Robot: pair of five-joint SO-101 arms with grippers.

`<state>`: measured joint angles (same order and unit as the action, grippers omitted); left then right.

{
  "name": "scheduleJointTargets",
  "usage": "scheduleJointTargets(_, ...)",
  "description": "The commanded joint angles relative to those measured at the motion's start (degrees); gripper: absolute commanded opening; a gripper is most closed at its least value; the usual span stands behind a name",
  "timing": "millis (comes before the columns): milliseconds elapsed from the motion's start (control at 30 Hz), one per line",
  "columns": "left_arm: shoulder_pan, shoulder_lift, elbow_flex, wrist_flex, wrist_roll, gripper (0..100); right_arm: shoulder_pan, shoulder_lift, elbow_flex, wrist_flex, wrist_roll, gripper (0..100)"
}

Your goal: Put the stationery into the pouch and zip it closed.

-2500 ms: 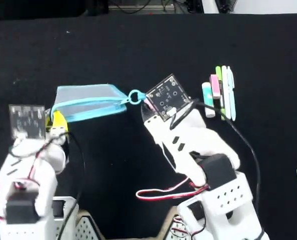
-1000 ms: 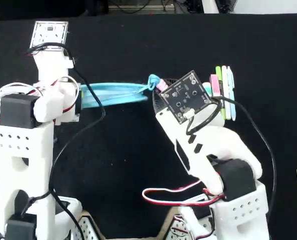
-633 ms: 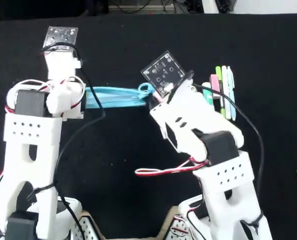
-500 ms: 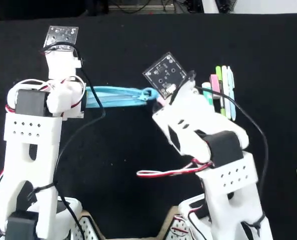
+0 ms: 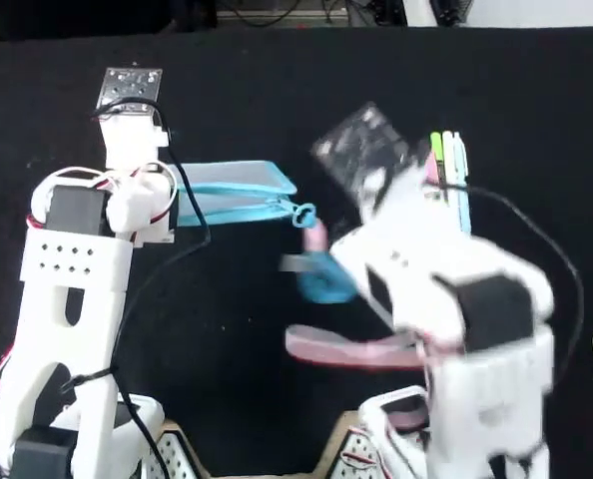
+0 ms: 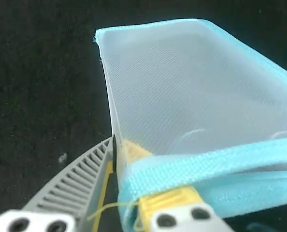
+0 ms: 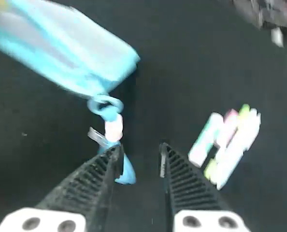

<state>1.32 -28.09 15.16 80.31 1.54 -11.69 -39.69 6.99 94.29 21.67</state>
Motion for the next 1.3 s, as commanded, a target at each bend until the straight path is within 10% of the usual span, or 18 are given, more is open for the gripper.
scheduleJointTargets(0, -0.2, 0.4, 4.3, -4.3, 2.9, 3, 8.5, 5.8, 2.0, -4.0, -3.8, 10.9)
scheduleJointTargets(700, -0.1, 0.4, 11.0, -8.8, 4.6, 3, 19.2, 34.4, 16.4, -42.3, -7.6, 10.0)
scheduleJointTargets(1267, 0.0, 0.4, 13.6, -11.4, 4.6, 3, 20.6, 66.6, -16.3, -36.2, -4.0, 17.6)
